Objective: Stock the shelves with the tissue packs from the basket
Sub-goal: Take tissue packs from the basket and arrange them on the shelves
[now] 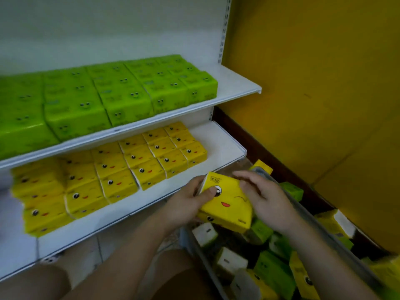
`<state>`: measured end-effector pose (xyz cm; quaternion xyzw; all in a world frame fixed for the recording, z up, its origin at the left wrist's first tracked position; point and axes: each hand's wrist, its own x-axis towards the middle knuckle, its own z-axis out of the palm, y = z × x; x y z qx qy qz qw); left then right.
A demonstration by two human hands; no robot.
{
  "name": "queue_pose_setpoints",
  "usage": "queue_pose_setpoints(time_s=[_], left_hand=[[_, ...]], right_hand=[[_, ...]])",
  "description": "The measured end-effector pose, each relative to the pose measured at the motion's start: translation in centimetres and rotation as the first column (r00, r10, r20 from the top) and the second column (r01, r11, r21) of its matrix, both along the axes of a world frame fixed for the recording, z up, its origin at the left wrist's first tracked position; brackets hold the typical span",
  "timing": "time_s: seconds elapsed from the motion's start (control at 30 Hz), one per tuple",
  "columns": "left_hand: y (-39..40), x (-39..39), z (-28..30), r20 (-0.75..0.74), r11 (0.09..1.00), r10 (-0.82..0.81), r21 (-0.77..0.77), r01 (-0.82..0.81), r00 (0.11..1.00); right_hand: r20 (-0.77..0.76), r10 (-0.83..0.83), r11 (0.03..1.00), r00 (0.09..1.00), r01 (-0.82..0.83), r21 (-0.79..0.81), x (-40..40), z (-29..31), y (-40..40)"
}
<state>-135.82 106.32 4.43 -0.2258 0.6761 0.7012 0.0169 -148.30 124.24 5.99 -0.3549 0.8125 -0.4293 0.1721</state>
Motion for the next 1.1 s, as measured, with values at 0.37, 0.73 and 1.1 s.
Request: queue_pose_setpoints(time_s=[0.37,0.73,1.1], left_hand=[[-12.3,9.4,3.3,0.289,0.896,0.395,-0.33,-0.296,0.872],[-23.0,23.0,-6.1,0.168,0.568,0.787,-0.573,-0.591,0.593],[-31.4,27.5,-14.8,0.222,0.601,0.763,-0.59,-0.539,0.607]], right_hand=[[-0.225,0.333,0.94,0.916,-0.305,0.154,7.0,-2.4,-15.8],[-0.288,0.528,0.849,0.799,-0.492,0.192,18.3,-10.6,-33.8],[-0.374,0.554,0.83,0.744,-0.456,0.321,24.4,-19.1,-44.5]])
